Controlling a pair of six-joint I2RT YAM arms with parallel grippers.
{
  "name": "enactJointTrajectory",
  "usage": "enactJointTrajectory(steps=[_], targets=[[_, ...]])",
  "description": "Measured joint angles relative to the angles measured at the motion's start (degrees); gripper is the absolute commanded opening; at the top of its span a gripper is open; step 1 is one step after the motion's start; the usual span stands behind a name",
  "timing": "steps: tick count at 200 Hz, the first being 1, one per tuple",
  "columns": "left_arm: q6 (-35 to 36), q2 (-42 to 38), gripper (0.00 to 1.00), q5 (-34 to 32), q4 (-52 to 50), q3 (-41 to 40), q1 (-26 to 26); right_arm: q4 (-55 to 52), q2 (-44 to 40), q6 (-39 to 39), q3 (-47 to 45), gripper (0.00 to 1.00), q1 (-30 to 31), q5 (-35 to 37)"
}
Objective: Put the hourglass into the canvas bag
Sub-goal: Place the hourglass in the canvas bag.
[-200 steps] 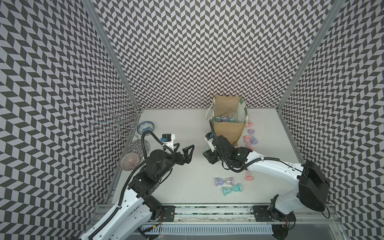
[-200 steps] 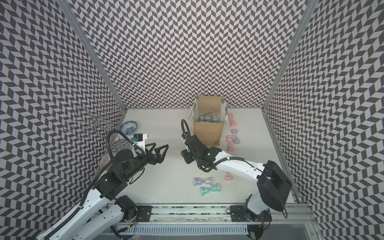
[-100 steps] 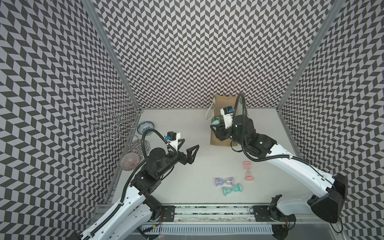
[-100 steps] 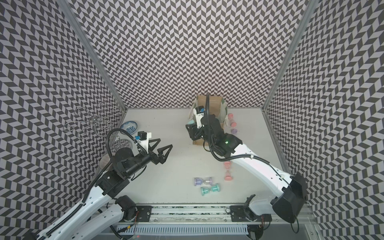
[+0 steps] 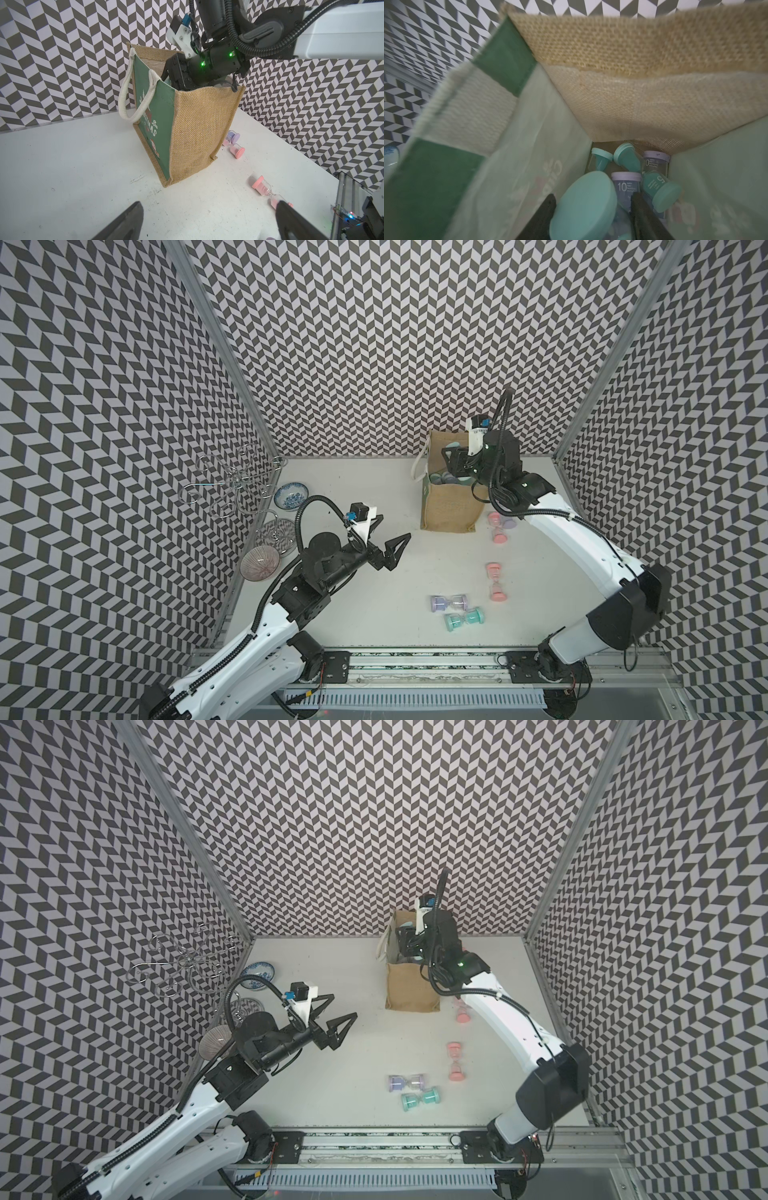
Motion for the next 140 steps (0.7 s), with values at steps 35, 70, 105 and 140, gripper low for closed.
enactJointTrajectory(steps=[35,70,105,140], targets=[[0.85,2.08,0.99,-2.08,2.29,-1.51,-1.84,-0.55,7.93,-0.13,3.89,0.18,-2.58,-0.63],[1.18,5.4,0.99,-2.89,4.07,-1.57,-2.32,-2.03,14.64,-0.98,7.87,0.18,-4.15,-0.59],[1.25,7.87,0.99,-3.56,4.76,-1.57,-2.43,-3.74,20.06,-1.81,11.13,0.2,-5.11,-0.17],[1.2,9.16,0.99,-3.72,5.07,-1.57,-2.49,-4.59,25.07,-2.34,13.86,0.2,-5.73,0.55]])
